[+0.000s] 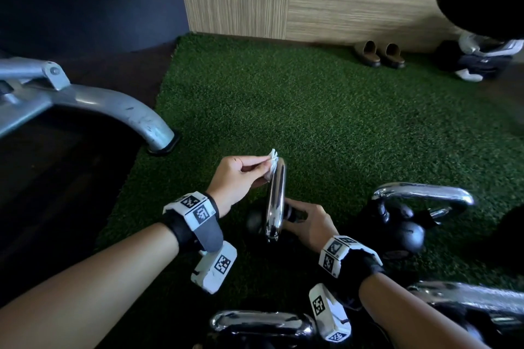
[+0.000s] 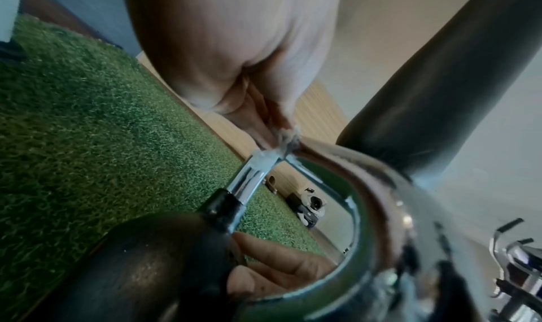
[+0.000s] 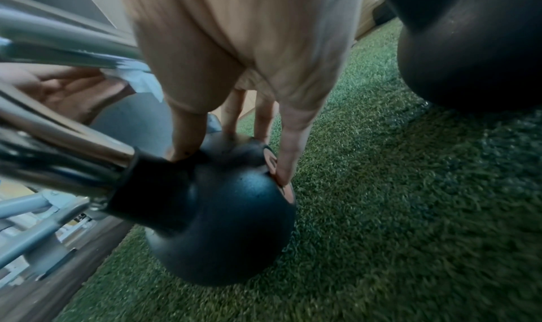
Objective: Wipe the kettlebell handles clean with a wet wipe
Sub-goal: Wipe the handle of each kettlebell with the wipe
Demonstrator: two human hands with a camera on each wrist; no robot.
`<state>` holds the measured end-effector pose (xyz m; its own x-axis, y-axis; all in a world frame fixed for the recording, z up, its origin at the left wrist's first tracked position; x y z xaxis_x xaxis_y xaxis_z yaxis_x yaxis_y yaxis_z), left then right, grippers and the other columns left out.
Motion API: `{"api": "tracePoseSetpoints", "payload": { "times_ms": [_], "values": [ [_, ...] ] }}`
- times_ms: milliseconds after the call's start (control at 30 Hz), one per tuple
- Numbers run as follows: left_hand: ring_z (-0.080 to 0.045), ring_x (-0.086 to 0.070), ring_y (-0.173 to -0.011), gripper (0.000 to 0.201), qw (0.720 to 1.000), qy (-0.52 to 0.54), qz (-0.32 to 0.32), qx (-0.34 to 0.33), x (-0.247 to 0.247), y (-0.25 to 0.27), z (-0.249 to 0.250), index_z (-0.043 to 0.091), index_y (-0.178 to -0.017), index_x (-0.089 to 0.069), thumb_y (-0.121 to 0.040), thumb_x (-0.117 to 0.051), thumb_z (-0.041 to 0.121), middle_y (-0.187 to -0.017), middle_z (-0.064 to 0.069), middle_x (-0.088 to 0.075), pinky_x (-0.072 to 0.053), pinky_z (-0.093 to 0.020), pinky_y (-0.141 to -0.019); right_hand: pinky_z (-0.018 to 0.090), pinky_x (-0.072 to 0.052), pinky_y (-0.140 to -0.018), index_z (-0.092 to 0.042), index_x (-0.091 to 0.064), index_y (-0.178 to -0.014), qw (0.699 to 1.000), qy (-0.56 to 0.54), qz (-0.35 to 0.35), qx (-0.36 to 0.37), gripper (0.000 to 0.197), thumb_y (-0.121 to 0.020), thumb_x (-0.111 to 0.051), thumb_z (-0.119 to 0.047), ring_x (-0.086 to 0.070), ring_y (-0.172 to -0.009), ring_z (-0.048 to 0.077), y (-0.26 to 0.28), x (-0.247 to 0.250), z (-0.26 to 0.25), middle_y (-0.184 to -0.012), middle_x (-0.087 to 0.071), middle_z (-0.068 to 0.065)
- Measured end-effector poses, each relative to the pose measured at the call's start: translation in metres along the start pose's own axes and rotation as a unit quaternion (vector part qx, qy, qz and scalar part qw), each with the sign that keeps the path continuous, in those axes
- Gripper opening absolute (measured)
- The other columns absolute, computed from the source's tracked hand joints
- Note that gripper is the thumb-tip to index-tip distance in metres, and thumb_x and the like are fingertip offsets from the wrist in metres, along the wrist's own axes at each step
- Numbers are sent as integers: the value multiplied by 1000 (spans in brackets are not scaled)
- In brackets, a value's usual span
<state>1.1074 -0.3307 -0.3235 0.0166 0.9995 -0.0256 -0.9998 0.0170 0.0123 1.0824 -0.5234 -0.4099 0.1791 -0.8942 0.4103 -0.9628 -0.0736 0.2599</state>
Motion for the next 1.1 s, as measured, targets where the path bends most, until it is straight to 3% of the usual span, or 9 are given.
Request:
{"api": "tracePoseSetpoints", "payload": {
  "times_ms": [67, 133, 300, 400, 533, 600, 700, 967, 1100],
  "values": [
    [-7, -76, -85, 24, 1000, -9, 22, -5, 0, -1, 5, 2, -117, -75, -93, -73, 5, -97, -9, -80, -57, -13, -74, -3, -42, -75, -28, -72, -128, 1000, 6, 2, 1, 67, -65, -94, -38, -66, -104, 3, -1, 0, -1, -116, -74, -8],
    [-12, -77, -91, 23, 999, -13, 30, 1, -1, 4, 5, 3, -113, -78, -91, -76, 10, -97, -9, -81, -58, -15, -77, 10, -46, -85, -29, -72, -127, 1000, 6, 8, 1, 69, -63, -95, -39, -67, -103, 4, -2, 0, 1, -113, -75, -7],
    [-27, -76, -104, 28, 997, -14, -43, 70, 9, 23, -11, 11, -98, -81, -75, -83, 26, -103, -9, -81, -58, -36, -97, 28, -55, -95, -31, -76, -119, 1000, -3, 11, -1, 65, -58, -97, -41, -68, -93, 6, -5, -2, 8, -96, -74, -11],
    [-26, -76, -96, 12, 998, -4, -30, 53, 12, 28, -7, 7, -95, -79, -83, -81, 11, -99, -14, -80, -62, -38, -93, 15, -52, -83, -22, -77, -117, 1000, -17, 8, -1, 57, -64, -96, -30, -63, -81, -2, -6, -3, 7, -91, -71, -11],
    [-15, -74, -85, 15, 996, 9, -47, 73, 14, 48, -18, 13, -87, -79, -75, -80, 21, -93, -7, -81, -62, -36, -89, 0, -43, -59, -11, -74, -116, 999, -51, -9, -2, 48, -71, -91, -8, -63, -71, -6, -2, -1, 3, -99, -71, 2],
    [-15, -74, -84, 10, 990, 37, -98, 93, 13, 63, -23, 13, -83, -80, -75, -79, 17, -94, -9, -80, -64, -30, -81, 0, -42, -62, -13, -74, -122, 999, -35, -6, 5, 53, -72, -91, -12, -65, -85, 2, -1, 2, 1, -105, -72, 1],
    [-19, -76, -88, 18, 993, 12, -106, 48, 18, 72, -20, 3, -91, -78, -76, -81, 12, -100, -17, -79, -63, -27, -80, 6, -42, -75, -27, -74, -123, 1000, -1, -3, 9, 60, -67, -94, -30, -67, -102, 7, 0, 2, 0, -108, -74, -6],
    [-16, -77, -90, 12, 979, -109, -172, 10, 25, 82, -27, 1, -96, -78, -85, -81, 5, -96, -8, -81, -59, -25, -84, -5, -40, -63, -25, -73, -126, 1000, -7, -5, -8, 64, -66, -95, -28, -67, -99, 7, -3, 2, 0, -110, -75, -4],
    [-11, -78, -89, 12, 972, -166, -166, -24, 24, 88, -32, 14, -93, -80, -84, -82, 6, -94, 2, -82, -58, -21, -84, 7, -44, -75, -29, -73, -125, 1000, 3, -7, -10, 65, -64, -96, -33, -67, -104, 7, -4, 0, 1, -112, -74, -6]
  ]
}}
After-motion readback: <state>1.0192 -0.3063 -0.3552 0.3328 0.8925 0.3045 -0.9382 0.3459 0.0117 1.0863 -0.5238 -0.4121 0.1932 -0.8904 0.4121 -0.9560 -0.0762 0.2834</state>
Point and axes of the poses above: each hand's wrist, its own y-axis away from the middle knuckle, its own x-axis out of the back of the hand, z = x × y, the point moved 3 cm from there along -y, towards the middle knuckle
